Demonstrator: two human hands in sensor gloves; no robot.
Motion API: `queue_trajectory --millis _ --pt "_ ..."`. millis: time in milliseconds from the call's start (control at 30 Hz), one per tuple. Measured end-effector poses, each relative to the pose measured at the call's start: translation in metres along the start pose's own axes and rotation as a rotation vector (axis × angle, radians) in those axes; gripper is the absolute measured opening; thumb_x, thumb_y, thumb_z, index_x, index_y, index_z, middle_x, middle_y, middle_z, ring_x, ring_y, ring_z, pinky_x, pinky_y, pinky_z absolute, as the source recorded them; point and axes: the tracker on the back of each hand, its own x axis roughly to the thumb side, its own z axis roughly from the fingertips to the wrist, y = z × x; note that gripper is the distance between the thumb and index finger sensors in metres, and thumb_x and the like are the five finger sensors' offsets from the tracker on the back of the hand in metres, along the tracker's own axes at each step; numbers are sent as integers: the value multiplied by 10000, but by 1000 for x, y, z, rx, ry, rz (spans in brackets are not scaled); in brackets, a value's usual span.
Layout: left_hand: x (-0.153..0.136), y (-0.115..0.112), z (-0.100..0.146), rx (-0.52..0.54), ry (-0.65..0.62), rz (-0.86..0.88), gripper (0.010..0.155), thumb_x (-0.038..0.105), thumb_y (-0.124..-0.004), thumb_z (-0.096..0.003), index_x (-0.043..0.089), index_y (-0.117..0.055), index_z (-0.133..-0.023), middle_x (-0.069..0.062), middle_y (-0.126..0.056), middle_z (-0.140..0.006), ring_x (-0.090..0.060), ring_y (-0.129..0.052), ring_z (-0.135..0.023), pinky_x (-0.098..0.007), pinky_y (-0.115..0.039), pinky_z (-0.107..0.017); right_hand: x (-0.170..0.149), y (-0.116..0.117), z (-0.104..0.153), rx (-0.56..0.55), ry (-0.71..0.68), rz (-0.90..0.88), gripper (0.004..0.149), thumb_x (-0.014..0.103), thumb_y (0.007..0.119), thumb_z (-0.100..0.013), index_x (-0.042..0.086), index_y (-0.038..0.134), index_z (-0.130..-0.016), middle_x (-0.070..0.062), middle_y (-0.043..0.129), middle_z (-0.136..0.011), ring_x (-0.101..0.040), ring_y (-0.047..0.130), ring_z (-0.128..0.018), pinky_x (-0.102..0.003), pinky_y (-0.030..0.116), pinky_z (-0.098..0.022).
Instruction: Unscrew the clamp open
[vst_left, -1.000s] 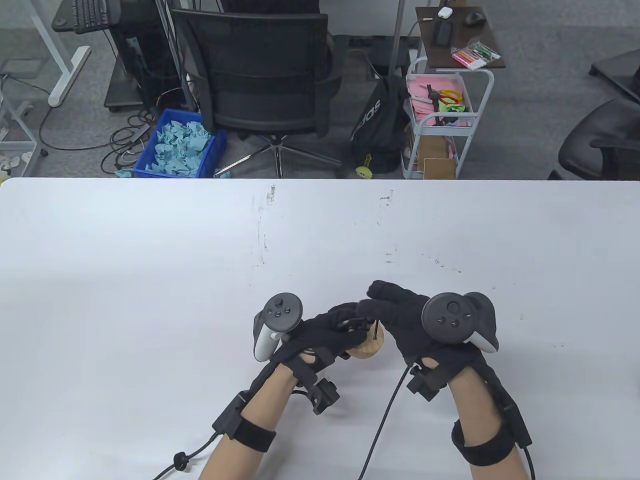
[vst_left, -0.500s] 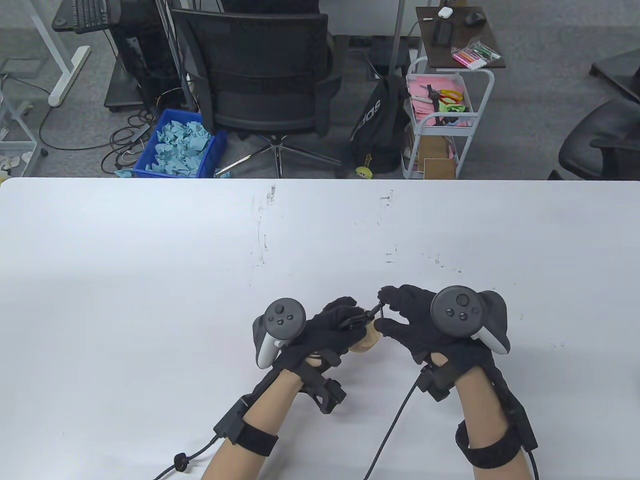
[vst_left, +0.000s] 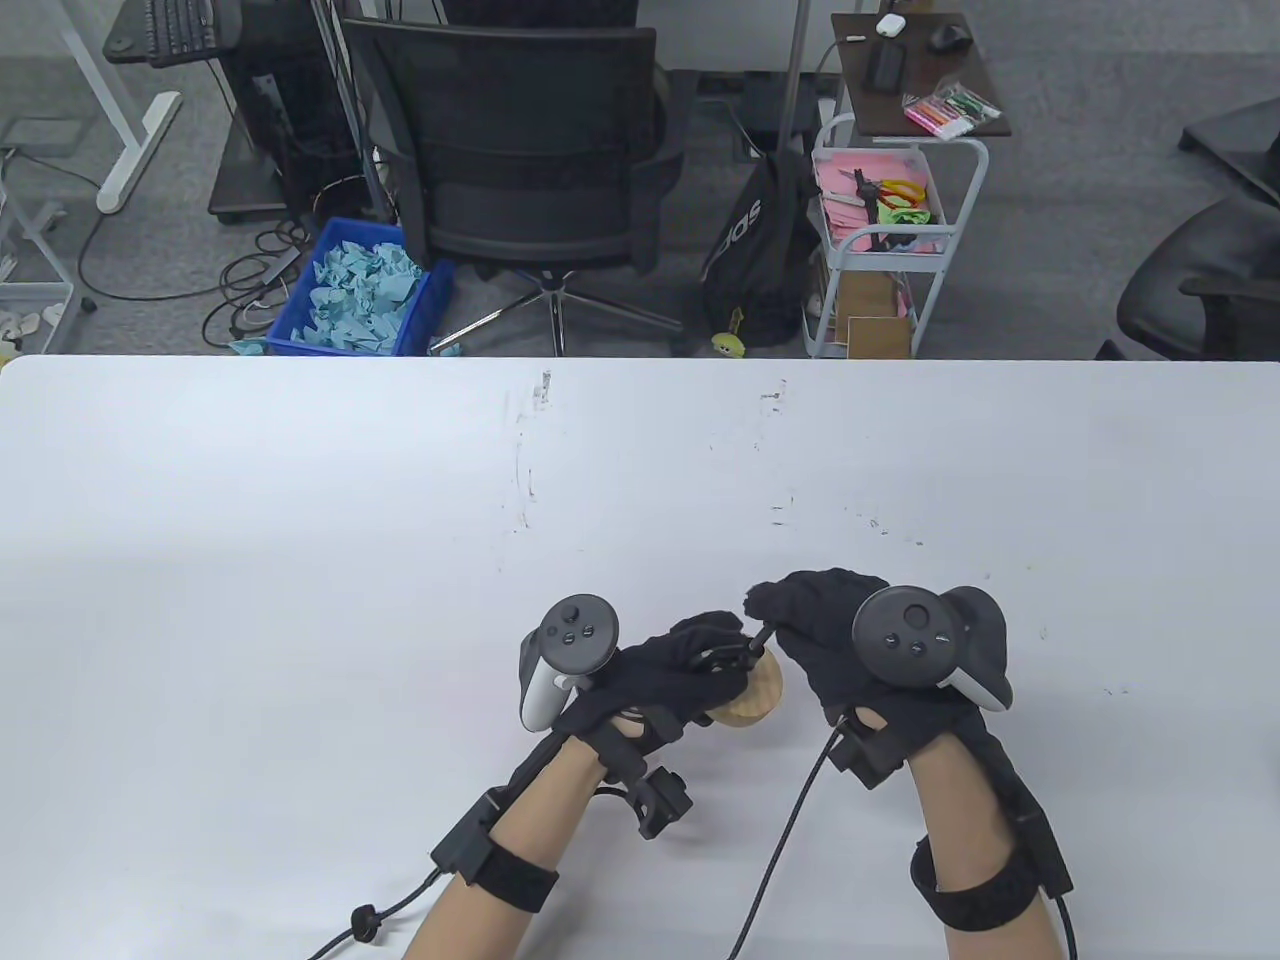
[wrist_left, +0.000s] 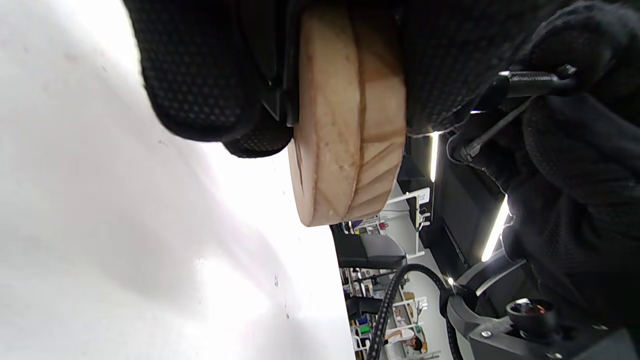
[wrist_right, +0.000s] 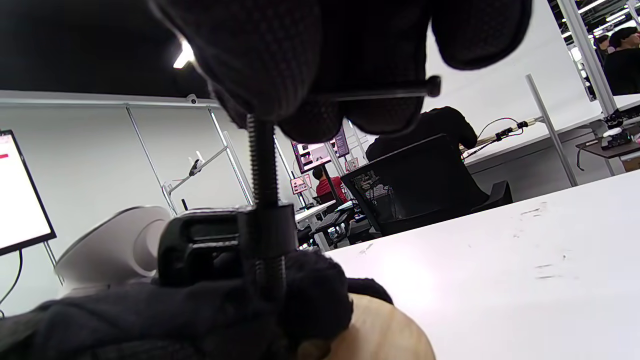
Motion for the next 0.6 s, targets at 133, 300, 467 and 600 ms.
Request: queue_trajectory --millis 133,300,467,600 --pt "-1 -1 0 -17 1 4 438 403 -901 -460 295 -830 -878 -101 -593 -1123 -223 -1051 -677 -204 -947 -505 1 4 -1 15 -10 2 426 210 809 -385 304 815 -800 24 786 -869 -362 763 -892 -613 541 -674" --pt "-2 1 1 2 2 5 437 407 -894 -465 301 -822 -884 -95 -584 -1128 -215 -1046 -688 -199 -943 -514 -2 3 -1 -8 -5 -14 465 224 810 -399 281 784 -860 2 732 -938 -391 722 -923 -621 533 -675" --pt "-3 2 2 30 8 -12 436 415 -882 -474 304 -813 -890 -98 -576 -1129 -210 -1041 -695 -195 -940 -518 -11 -12 4 -57 73 -15 558 267 835 -405 239 708 -947 -47 673 -974 -371 799 -849 -611 567 -658" --pt "-2 2 2 47 10 -18 437 415 -880 -476 303 -811 -892 -98 -575 -1129 -211 -1041 -696 -193 -940 -520 -16 -20 8 -57 118 -4 547 413 852 -385 210 780 -888 -50 805 -825 -326 915 -650 -571 657 -589"
